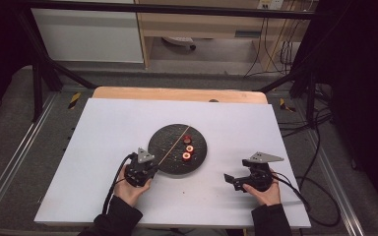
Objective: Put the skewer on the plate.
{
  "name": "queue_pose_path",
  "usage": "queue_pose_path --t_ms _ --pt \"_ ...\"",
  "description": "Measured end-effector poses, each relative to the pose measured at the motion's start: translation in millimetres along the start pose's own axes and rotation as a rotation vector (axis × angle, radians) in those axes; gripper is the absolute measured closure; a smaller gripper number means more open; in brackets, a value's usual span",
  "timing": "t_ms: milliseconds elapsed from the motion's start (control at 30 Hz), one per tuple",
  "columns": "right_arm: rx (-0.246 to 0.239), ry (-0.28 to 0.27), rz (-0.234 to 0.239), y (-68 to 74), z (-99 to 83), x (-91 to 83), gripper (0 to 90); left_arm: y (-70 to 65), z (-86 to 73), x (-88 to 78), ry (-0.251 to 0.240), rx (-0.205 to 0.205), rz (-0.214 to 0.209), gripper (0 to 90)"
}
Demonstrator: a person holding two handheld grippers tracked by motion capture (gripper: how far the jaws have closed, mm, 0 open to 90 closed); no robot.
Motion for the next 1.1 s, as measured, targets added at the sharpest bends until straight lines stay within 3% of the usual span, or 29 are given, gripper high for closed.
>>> queue_pose_path --t_ms 167,333,600,833,1100 --pt "-0.003 -0.005 0.006 1.2 0.0 -0.3 1.5 0.9 -0.5 -1.3 -0.008 -0.003 -0.010 83.9" --pt "0.007 -0.014 0.009 2.3 1.1 -3.5 1.5 4.0 2.1 -10.0 -0.043 -0.003 -0.041 74.7" --pt "-0.003 -0.023 0.011 1.4 2.9 -5.5 1.4 12.7 7.0 -29.0 -0.110 0.067 -0.116 52.4" --pt "-0.001 -0.017 0.009 2.1 1.7 -5.7 0.6 22.9 -3.6 -38.9 -0.114 0.120 -0.162 30.9" --pt "-0.021 -0.014 0.007 2.5 0.1 -6.4 0.6 45.6 -25.5 -49.3 -0.103 0.104 -0.166 12.6"
Point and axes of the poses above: each handheld gripper's, and its own axes: x roughly forward along the jaws, z roughly out of its top, y roughly to its left, the point moved 10 cm from there along x, roughly forward along the jaws, and after that the axes turned 1 degree about y, right-handed, at the moved point
